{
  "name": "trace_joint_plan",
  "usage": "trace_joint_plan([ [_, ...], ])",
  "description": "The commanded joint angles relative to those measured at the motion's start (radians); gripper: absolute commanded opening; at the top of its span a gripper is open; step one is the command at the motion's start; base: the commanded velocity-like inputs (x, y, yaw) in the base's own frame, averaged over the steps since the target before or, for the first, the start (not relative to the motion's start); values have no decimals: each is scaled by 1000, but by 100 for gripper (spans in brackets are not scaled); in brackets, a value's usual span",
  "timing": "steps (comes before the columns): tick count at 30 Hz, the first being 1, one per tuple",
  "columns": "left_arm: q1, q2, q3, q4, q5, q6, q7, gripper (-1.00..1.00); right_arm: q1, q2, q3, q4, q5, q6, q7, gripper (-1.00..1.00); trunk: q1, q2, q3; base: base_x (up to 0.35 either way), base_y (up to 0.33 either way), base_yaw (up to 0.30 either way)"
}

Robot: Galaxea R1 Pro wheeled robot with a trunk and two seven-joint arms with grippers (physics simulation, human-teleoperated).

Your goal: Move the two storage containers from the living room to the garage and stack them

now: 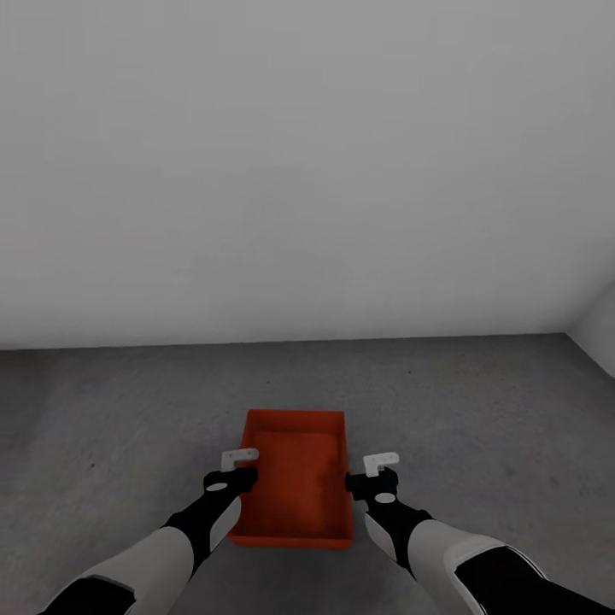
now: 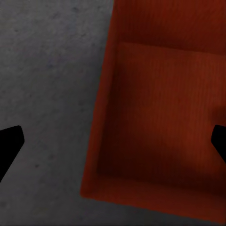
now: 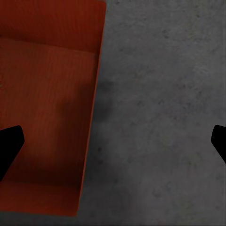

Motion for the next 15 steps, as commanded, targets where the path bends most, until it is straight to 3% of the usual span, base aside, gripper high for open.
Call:
trace_joint_plan([
  [1,0,0,-9,0,10,0,6,100,-1,0,8,1,-8,-4,-3,100,-4,7,3,0,0,0],
  [15,0,0,-9,2,10,0,6,100,-1,-1,8,1,-8,1,1,100,-58,105,46,0,0,0],
])
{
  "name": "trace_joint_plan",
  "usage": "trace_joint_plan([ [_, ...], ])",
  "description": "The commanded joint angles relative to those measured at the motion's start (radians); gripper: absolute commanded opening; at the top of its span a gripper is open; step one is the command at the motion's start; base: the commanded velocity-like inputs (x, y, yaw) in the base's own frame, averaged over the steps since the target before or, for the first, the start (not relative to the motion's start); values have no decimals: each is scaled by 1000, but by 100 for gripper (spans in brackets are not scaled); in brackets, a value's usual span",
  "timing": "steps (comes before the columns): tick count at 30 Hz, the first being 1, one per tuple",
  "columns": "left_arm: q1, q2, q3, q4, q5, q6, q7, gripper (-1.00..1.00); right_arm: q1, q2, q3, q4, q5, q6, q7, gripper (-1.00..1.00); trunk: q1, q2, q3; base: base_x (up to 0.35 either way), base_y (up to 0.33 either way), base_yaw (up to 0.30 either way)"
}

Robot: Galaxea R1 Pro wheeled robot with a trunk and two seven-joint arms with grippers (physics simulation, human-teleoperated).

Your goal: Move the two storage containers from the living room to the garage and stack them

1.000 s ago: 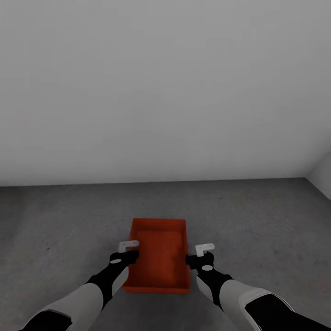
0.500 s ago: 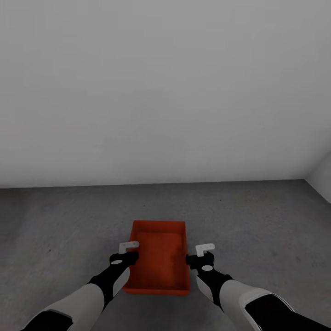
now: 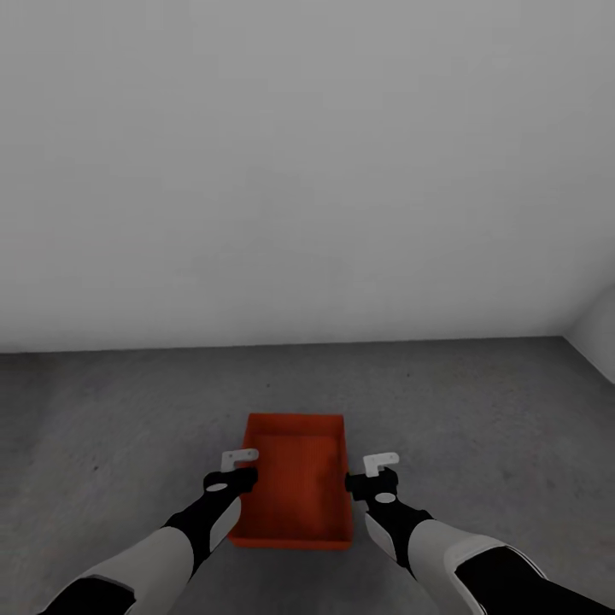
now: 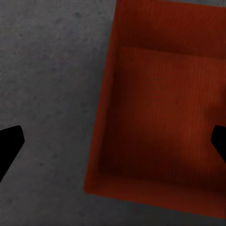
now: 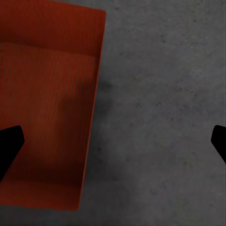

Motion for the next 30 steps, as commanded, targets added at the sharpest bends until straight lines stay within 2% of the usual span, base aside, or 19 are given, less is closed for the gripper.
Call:
trace_joint_plan([
  [1,0,0,-9,-1,10,0,6,100,-1,0,8,1,-9,-3,-2,100,-4,7,3,0,0,0],
  [20,0,2,-9,1,9,0,6,100,-1,1,9,2,-8,-3,-6,100,-77,140,62,0,0,0],
  [30,0,14,-9,9,11,-4,3,100,0,-4,8,1,-7,-3,-6,100,-115,210,93,0,0,0],
])
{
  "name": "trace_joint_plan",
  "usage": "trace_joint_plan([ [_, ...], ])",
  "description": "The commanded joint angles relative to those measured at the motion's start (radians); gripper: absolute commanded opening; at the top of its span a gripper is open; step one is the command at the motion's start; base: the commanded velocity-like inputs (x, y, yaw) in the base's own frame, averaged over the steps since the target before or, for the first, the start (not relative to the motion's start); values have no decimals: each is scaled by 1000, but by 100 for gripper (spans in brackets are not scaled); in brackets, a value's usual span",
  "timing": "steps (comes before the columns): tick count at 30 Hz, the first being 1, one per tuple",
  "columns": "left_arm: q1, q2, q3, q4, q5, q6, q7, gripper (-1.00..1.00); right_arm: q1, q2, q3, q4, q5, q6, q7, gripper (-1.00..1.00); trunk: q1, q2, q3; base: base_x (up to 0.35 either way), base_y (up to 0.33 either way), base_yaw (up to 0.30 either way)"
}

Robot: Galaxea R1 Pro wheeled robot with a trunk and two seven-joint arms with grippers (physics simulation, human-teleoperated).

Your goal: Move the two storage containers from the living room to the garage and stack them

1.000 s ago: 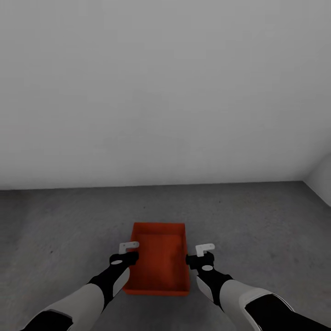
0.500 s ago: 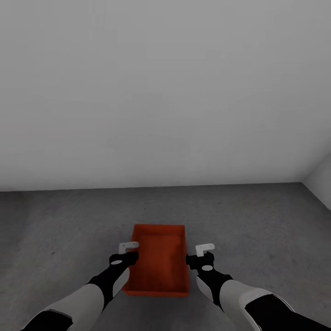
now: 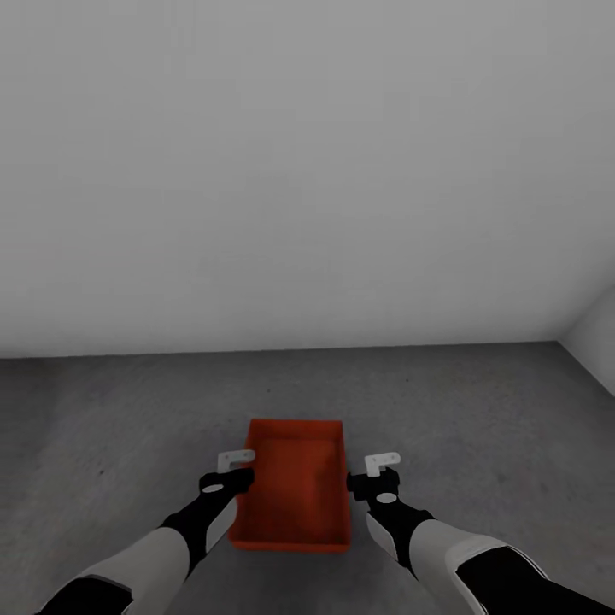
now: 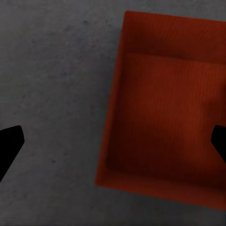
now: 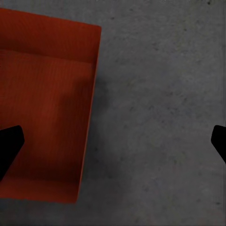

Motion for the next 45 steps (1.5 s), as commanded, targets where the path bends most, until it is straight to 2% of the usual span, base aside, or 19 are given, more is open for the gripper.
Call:
trace_joint_plan([
  [1,0,2,-9,9,10,-10,4,100,-1,0,8,2,-8,-4,-2,100,-4,7,3,0,0,0],
  [11,0,2,-9,48,7,-40,-3,100,-1,2,9,2,-9,-2,-3,100,-42,77,34,0,0,0],
  [23,0,2,-9,54,7,-70,-4,100,-1,3,9,2,-10,-3,-4,100,-88,161,71,0,0,0],
  [42,0,2,-9,54,8,-73,2,100,-1,3,9,2,-10,-4,-4,100,-88,161,71,0,0,0],
  [45,0,2,-9,53,8,-73,2,100,-1,3,9,2,-10,-4,-4,100,-100,182,81,0,0,0],
])
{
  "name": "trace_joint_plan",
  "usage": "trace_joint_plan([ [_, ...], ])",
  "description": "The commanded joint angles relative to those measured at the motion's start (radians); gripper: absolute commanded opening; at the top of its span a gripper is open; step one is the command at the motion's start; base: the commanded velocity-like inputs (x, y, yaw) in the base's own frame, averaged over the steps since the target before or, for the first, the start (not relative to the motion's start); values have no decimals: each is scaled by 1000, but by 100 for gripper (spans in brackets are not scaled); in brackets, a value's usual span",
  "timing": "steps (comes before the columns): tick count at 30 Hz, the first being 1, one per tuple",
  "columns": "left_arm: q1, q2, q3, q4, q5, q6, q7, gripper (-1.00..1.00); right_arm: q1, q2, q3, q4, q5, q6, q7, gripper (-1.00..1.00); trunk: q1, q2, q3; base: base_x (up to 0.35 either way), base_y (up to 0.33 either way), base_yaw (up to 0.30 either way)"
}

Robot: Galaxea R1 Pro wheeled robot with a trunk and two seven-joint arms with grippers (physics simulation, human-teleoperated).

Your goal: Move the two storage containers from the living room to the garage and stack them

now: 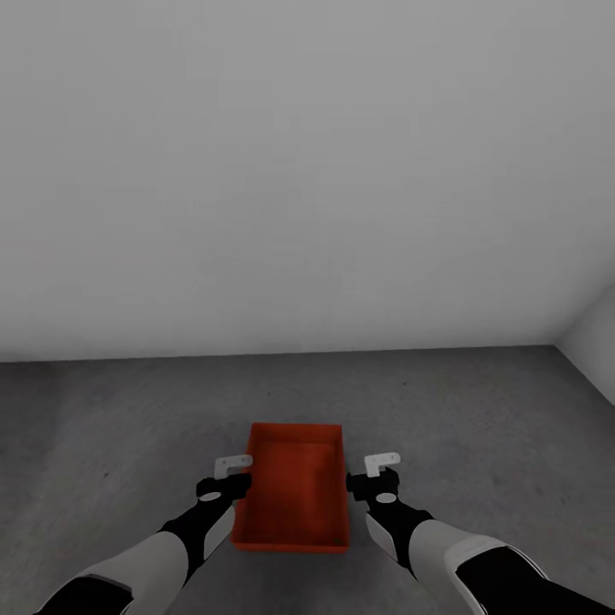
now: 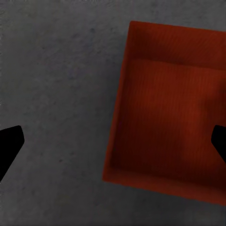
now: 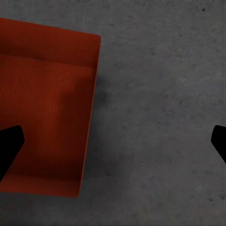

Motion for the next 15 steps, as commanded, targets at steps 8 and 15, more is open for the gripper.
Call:
trace_joint_plan([
  [8,-1,0,-9,0,10,-4,4,100,-1,-1,8,1,-9,-5,-3,100,-31,56,24,0,0,0],
  [15,-1,0,-9,0,10,-4,4,100,-1,-1,8,1,-9,-4,-3,100,-58,105,46,0,0,0],
])
